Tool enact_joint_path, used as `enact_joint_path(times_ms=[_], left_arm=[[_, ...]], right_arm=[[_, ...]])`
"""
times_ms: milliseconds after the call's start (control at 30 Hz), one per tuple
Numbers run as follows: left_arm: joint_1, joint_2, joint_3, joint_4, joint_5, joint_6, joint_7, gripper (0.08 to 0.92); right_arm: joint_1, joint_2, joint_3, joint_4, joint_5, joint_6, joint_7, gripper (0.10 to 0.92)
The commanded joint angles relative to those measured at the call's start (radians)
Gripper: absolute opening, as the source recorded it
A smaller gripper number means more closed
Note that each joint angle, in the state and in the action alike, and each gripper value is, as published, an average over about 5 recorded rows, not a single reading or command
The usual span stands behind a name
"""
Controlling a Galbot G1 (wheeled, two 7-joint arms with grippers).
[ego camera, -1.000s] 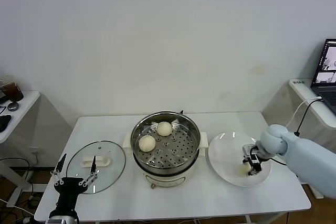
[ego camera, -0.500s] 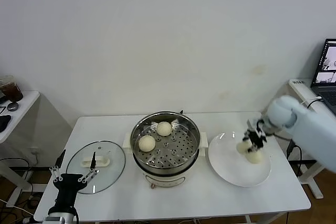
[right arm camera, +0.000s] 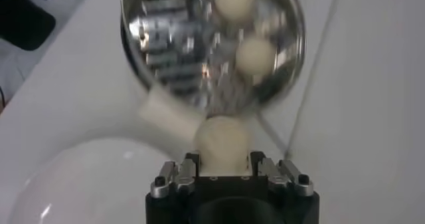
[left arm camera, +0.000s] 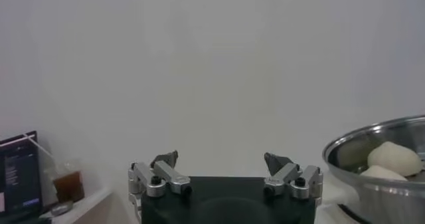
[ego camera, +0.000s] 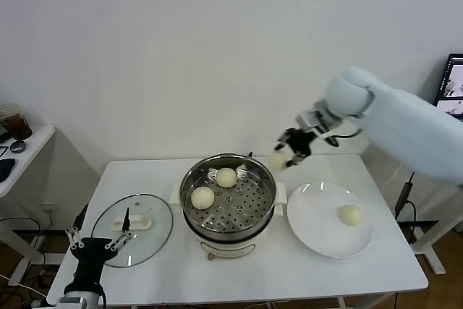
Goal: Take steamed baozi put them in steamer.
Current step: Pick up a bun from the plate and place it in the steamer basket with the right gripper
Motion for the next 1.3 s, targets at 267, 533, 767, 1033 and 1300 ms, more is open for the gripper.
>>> enact_joint_path(times_ms=[267, 533, 767, 1033, 1300], left_arm=[[-0.005, -0.003, -0.008, -0.001, 0.0, 0.001, -0.001, 0.823], [-0.006, -0.008, -0.016, 0.004, -0.003, 0.0, -0.002, 0.823], [-0.012, -0.008, -0.019, 0.013, -0.005, -0.001, -0.003, 0.823], [-0.015, -0.01, -0.017, 0.02, -0.005, -0.001, -0.003, 0.823], [-0.016, -0.013, -0.015, 0.018, -0.004, -0.001, -0.003, 0.823]], right_arm=[[0.055, 0.279, -0.245, 0.017, -0.09, 0.327, 0.052, 0.473], [0.006, 0.3, -0.281, 0.012, -0.299, 0.451, 0.072, 0.485], [-0.04, 0.298, -0.249, -0.002, -0.436, 0.518, 0.105, 0.505], [-0.042, 0.277, -0.255, 0.019, -0.399, 0.518, 0.105, 0.516], [-0.038, 0.264, -0.252, 0.028, -0.369, 0.511, 0.114, 0.601]])
